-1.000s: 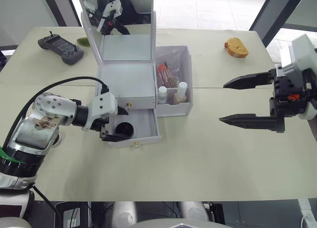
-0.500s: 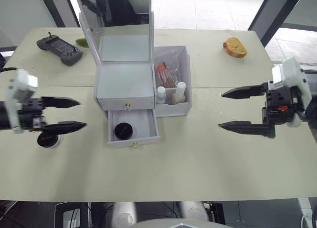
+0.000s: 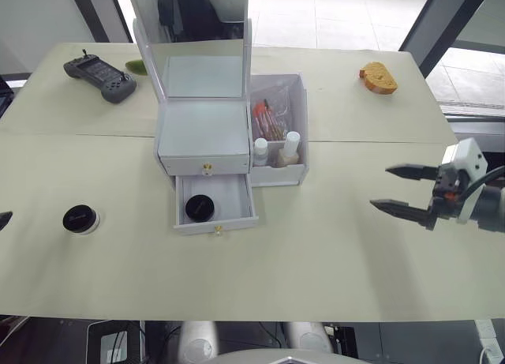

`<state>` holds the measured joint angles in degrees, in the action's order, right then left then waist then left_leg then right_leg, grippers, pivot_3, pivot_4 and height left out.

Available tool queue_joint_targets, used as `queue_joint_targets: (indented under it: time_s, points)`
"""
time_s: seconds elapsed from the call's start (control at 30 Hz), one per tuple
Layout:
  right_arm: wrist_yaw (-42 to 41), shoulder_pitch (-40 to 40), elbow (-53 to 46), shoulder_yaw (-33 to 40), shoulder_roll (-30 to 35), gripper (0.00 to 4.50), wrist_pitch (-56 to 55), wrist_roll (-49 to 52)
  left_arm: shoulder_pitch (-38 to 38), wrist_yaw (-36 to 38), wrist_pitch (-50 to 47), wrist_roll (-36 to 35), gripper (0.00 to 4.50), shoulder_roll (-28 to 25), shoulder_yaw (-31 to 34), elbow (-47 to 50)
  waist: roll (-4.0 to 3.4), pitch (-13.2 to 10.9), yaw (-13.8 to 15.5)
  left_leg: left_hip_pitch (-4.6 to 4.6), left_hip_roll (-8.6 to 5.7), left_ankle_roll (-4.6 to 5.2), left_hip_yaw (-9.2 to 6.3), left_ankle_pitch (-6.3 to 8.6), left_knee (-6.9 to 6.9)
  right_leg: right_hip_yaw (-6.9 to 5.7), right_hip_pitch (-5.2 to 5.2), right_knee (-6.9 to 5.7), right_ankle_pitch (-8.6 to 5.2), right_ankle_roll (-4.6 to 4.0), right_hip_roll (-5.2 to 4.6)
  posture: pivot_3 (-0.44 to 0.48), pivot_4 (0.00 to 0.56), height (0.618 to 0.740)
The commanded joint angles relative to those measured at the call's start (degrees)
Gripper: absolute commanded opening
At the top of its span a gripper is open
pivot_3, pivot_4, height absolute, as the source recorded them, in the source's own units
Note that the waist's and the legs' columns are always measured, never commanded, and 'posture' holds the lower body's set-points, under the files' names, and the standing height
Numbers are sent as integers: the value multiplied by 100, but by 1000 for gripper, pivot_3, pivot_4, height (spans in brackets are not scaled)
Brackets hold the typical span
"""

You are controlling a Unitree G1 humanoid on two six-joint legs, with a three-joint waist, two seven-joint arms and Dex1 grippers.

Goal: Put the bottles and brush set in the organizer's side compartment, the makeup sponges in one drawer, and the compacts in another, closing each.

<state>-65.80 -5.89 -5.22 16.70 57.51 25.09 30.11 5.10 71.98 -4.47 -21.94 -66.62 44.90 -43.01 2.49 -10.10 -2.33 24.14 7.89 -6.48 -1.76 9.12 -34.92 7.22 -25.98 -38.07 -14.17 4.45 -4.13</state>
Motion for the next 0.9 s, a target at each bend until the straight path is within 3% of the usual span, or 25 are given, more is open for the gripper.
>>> queue_joint_targets:
  time_s: [0.03,0.17,0.27,0.37,0.57,0.77,0.9]
  points:
    - [93,89,-74,251,-11,4500,-276,-133,139,-56,290,-98,4489,-16,312,-100,0,0,-10,-4,0,-1,0,-1,1,0,2,-1,1,-1,0,0,150,705]
    - [272,-105,-267,216,-101,4500,-242,-54,187,-360,727,14,4489,93,230,-108,0,0,-12,-8,0,-7,0,-4,1,1,4,-2,1,-1,0,0,150,705]
    - [300,-363,-510,42,-139,4500,-193,-3,114,-356,582,-84,4489,178,92,221,0,0,-16,-8,0,-7,0,-4,2,1,4,-3,2,-1,0,0,150,705]
    - [29,-789,-1023,-303,126,4500,537,422,166,-204,255,-245,4489,259,20,814,0,0,-21,-8,0,-13,0,-7,3,1,4,-3,2,-1,0,0,150,705]
    - [-268,-2987,-1572,-1270,141,4500,2198,1592,512,-190,-232,-307,4489,422,-28,1969,-4,-2,-87,-7,2,-22,-1,-12,8,4,0,-3,4,-5,0,0,150,705]
    - [-271,-4305,-1357,-2285,-482,4500,2106,1026,919,-489,-540,-362,4489,794,110,2772,0,0,-97,3,2,-22,-1,-12,14,1,-10,0,2,-5,-1,0,150,705]
    - [-149,-4916,-976,-2620,-905,4500,2385,858,1181,-1080,-1188,-334,4489,1155,38,3334,-1,-1,-112,10,2,-22,-1,-13,10,1,-19,-5,5,-7,0,0,150,705]
